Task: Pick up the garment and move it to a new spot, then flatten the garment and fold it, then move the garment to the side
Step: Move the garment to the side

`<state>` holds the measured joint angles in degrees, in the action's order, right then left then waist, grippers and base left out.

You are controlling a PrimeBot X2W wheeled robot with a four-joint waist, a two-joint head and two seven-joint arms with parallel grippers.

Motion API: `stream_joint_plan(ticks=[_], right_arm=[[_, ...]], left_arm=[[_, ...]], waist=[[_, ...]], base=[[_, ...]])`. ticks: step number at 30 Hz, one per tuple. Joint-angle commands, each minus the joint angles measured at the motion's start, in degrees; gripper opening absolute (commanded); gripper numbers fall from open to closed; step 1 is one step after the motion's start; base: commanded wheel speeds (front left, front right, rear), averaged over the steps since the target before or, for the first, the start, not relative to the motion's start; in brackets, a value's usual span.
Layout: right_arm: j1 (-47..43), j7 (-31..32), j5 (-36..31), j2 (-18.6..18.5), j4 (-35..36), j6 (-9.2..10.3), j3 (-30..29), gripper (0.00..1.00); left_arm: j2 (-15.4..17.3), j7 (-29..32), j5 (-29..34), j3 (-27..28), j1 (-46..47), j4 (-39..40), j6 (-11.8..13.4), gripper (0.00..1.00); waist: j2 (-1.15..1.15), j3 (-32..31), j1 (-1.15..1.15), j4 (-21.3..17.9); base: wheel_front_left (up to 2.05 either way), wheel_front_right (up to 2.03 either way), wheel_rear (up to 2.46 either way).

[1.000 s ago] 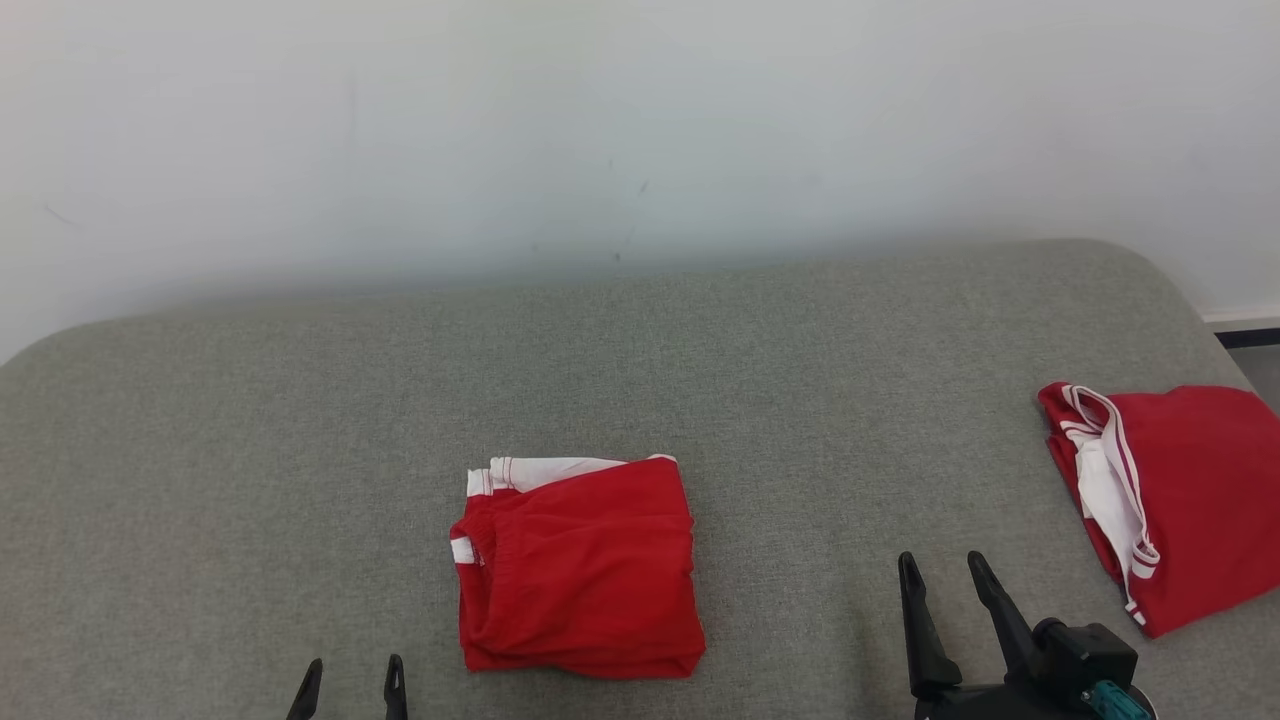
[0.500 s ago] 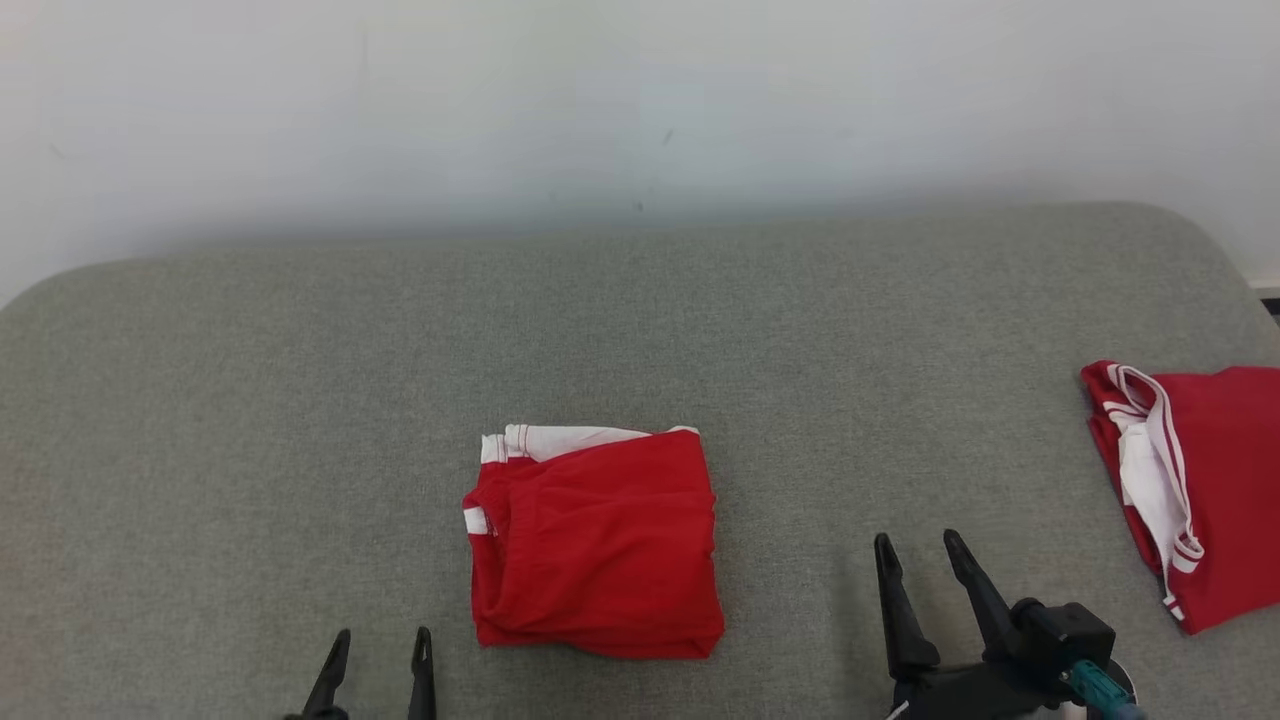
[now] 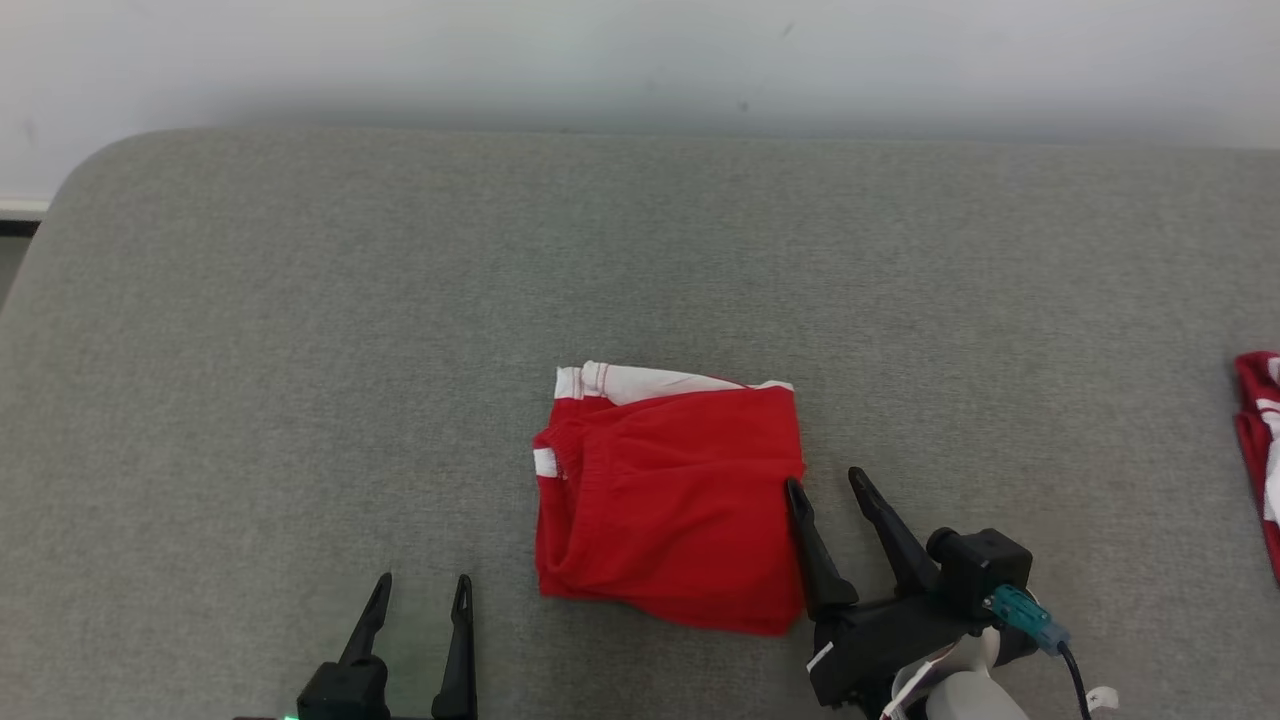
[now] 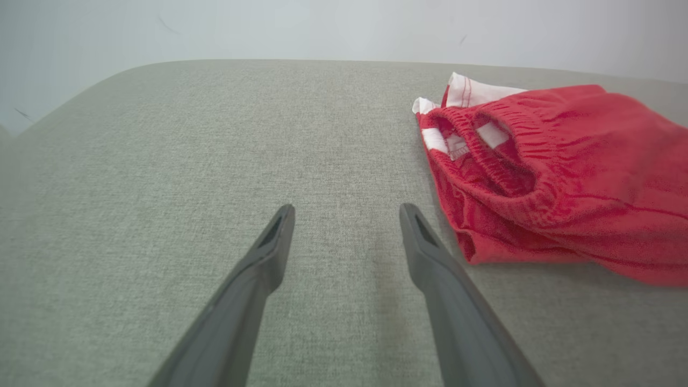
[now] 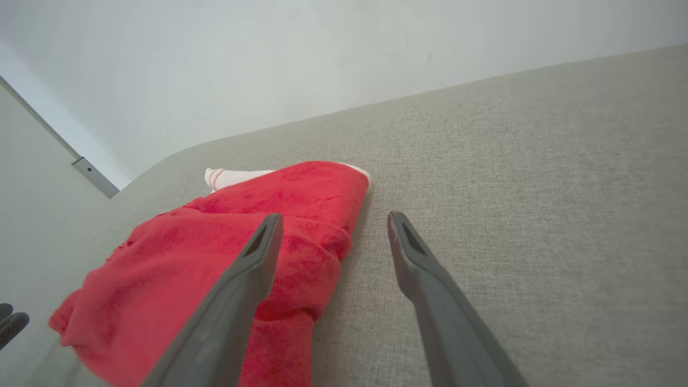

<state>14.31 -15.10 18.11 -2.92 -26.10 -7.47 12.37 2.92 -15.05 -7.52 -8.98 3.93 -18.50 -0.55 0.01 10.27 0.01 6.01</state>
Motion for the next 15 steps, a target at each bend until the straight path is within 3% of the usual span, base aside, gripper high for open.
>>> stream_joint_plan(ticks=[1,9,10,11,12,13,15], right_arm=[[0.66,-0.02,0.66,0.05,-0.71,0.00,0.44,1.00],[4.50,0.01,5.20,0.09,-9.08,0.00,2.64,1.00],[4.85,0.03,5.64,0.11,-9.94,-0.07,2.84,0.87],[5.07,0.04,5.83,0.13,-10.63,-0.07,3.17,0.63],[5.29,0.04,5.94,0.18,-11.08,-0.07,3.42,0.14],[5.39,0.04,6.21,0.19,-11.38,-0.07,3.51,0.00],[5.29,0.03,5.91,0.10,-11.25,-0.06,2.89,0.00]], left_arm=[[-0.04,-0.16,-0.55,-0.01,0.85,-0.15,0.05,1.00],[-0.05,-0.16,-0.89,-0.15,0.21,0.07,0.27,1.00],[-0.04,-0.16,-0.87,-0.10,0.05,0.08,0.29,1.00],[-0.05,-0.16,-0.82,-0.02,-0.12,0.03,0.32,1.00],[-0.05,-0.16,-0.73,0.07,-0.25,-0.03,0.34,1.00],[-0.04,-0.16,-0.61,0.33,-0.33,-0.15,0.31,1.00],[-0.04,-0.16,-0.20,0.67,-0.57,-0.34,-0.08,1.00]], waist=[[-0.01,2.06,-0.01,2.92],[-0.01,2.27,-0.01,5.09],[-0.01,2.20,-0.01,5.09],[-0.01,2.03,-0.01,5.02],[-0.01,1.85,-0.01,4.86],[-0.01,1.52,-0.01,4.54],[-0.01,0.85,-0.01,3.77]], base=[[0.00,0.00,0.00],[0.00,0.00,0.00],[0.00,0.00,0.00],[0.00,0.00,0.00],[0.00,0.00,0.00],[0.00,0.00,0.00],[0.00,0.00,0.00]])
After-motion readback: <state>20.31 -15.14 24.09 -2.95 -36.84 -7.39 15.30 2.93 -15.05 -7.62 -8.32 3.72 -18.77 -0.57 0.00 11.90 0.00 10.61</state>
